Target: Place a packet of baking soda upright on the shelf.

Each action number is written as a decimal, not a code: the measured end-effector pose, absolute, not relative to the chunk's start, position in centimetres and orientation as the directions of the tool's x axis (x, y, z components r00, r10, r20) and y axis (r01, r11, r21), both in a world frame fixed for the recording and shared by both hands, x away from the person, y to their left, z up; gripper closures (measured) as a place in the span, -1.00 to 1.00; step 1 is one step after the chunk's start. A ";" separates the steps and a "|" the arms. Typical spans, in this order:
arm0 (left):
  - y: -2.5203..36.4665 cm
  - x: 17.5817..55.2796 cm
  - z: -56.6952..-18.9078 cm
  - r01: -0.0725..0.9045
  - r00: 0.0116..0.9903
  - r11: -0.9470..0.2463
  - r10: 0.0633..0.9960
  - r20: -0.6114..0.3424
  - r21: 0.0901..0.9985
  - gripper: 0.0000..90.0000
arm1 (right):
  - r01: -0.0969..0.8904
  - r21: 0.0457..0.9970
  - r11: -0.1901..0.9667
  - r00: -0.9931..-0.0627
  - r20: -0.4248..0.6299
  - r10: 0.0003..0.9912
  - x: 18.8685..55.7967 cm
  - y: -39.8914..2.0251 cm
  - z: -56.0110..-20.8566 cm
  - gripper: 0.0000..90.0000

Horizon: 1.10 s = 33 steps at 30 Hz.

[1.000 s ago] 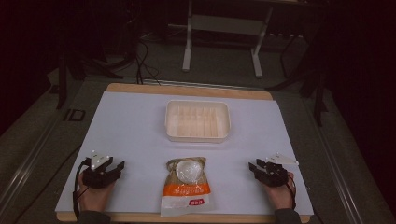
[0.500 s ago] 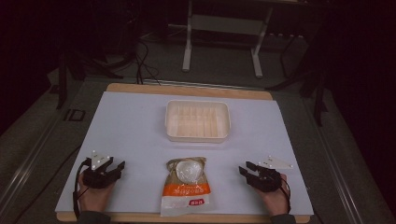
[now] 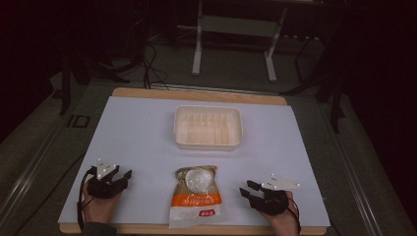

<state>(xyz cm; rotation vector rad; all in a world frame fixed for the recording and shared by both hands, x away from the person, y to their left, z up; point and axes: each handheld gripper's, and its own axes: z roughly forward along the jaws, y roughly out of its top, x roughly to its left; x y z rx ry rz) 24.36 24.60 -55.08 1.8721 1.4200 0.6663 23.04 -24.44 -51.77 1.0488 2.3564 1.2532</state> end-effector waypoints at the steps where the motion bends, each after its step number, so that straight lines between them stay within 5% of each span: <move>1: 24.6 24.4 -55.1 0.611 0.272 -0.169 0.962 -0.004 0.773 0.08 | 0.467 0.796 0.386 -0.716 0.084 0.692 22.4 -24.0 -51.9 0.26; 24: 24.5 24.4 -55.1 0.616 0.276 -0.180 0.961 0.004 0.767 0.07 | 0.387 0.829 0.403 -0.843 0.142 0.518 17.1 -21.0 -50.5 -0.08; 33: 24.5 24.4 -55.1 0.617 0.276 -0.183 0.961 0.007 0.765 0.06 | 0.422 0.795 0.436 -0.838 0.160 0.521 17.2 -19.8 -52.0 -0.16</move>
